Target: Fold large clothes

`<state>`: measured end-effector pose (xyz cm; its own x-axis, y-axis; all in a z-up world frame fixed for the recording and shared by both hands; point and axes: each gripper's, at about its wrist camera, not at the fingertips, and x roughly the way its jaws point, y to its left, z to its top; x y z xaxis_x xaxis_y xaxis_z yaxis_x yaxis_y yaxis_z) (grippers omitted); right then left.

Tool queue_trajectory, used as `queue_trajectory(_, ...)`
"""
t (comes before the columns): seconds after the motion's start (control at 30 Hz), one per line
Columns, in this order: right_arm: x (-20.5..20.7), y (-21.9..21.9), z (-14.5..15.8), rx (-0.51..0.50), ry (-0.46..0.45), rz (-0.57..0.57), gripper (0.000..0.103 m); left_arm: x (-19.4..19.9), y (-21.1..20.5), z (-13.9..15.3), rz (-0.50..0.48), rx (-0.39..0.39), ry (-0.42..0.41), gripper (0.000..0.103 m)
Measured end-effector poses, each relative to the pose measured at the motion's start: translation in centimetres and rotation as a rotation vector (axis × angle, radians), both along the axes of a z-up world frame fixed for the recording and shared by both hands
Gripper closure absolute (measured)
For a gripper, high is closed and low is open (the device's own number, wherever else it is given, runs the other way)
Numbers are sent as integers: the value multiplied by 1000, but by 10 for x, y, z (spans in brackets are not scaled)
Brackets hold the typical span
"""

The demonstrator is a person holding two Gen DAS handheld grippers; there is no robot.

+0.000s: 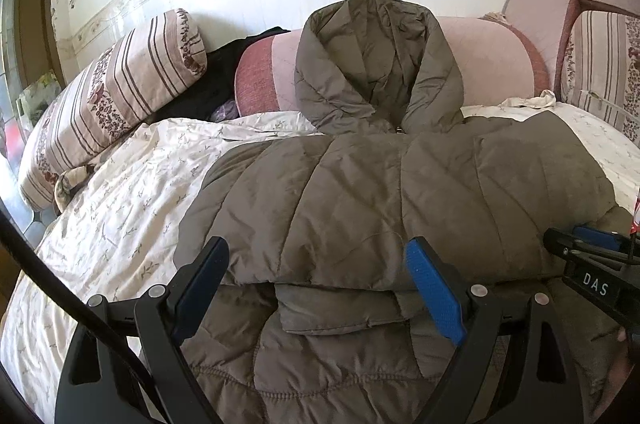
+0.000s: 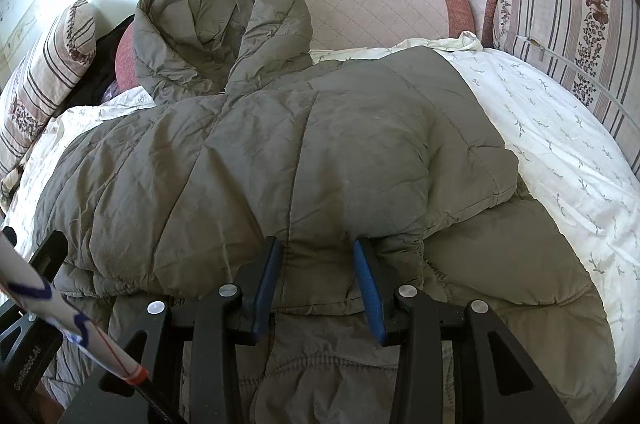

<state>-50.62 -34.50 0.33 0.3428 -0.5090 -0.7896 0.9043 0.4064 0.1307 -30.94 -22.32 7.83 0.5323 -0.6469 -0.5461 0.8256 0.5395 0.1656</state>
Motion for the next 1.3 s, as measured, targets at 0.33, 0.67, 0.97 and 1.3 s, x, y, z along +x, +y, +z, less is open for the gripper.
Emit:
queue_trajectory(0.33, 1, 1, 0, -4, 6, 3, 61, -3, 1, 1, 0, -11, -7, 13)
queue_trajectory(0.67, 5, 9, 8, -51, 26, 27, 52, -4, 5, 7, -4, -38, -10, 13)
queue_trajectory(0.97, 7, 18, 20, -116, 10, 57, 52, -3, 7, 11, 0, -50, -5, 13)
queue_trajectory(1.3, 9, 14, 11, -80, 24, 58, 49, -2, 7, 13, 2, -54, 2, 13)
